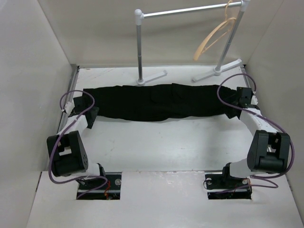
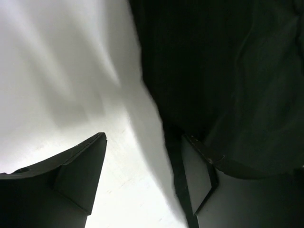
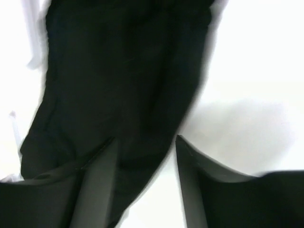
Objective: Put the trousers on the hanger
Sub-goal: Fold the trousers at the center of the board.
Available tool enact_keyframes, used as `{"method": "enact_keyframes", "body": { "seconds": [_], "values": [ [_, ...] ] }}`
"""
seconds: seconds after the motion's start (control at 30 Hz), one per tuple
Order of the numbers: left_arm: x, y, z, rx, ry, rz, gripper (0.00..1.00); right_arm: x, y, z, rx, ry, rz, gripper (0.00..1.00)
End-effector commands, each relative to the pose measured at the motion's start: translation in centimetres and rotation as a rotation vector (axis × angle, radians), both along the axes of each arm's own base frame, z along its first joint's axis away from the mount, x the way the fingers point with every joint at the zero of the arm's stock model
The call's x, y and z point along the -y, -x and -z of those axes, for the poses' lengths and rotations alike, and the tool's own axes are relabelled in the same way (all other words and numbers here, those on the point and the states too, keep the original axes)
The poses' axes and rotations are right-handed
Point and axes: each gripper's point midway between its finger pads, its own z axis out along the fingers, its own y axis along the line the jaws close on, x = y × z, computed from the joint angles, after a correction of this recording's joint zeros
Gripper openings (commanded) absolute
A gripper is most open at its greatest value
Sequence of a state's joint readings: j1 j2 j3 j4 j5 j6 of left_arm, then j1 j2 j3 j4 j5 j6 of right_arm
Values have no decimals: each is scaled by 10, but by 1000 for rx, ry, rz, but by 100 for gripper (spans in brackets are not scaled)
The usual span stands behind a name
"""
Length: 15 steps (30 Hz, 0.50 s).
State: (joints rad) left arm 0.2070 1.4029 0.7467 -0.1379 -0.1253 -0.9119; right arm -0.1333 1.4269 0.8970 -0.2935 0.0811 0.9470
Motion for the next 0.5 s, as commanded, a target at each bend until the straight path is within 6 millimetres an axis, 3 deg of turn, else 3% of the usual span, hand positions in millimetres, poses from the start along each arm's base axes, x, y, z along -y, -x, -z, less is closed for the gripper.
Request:
{"method": "enact_keyframes", "body": {
  "seconds": [0.0,0.17,0.33,0.47],
  "values": [
    [-1,-49,-22,204,61,-4,63,17,-14,-6,72,-14,28,63],
    [-3,-64,5,182,102,-18,65,30,-27,13,37,-51,28,71],
    [-13,-60,29,126,103,-67,62,41,-22,28,-12,-61,73,65],
    [-22,-66,36,113,89,-90,55,44,-18,43,-57,-54,83,62]
  ]
}}
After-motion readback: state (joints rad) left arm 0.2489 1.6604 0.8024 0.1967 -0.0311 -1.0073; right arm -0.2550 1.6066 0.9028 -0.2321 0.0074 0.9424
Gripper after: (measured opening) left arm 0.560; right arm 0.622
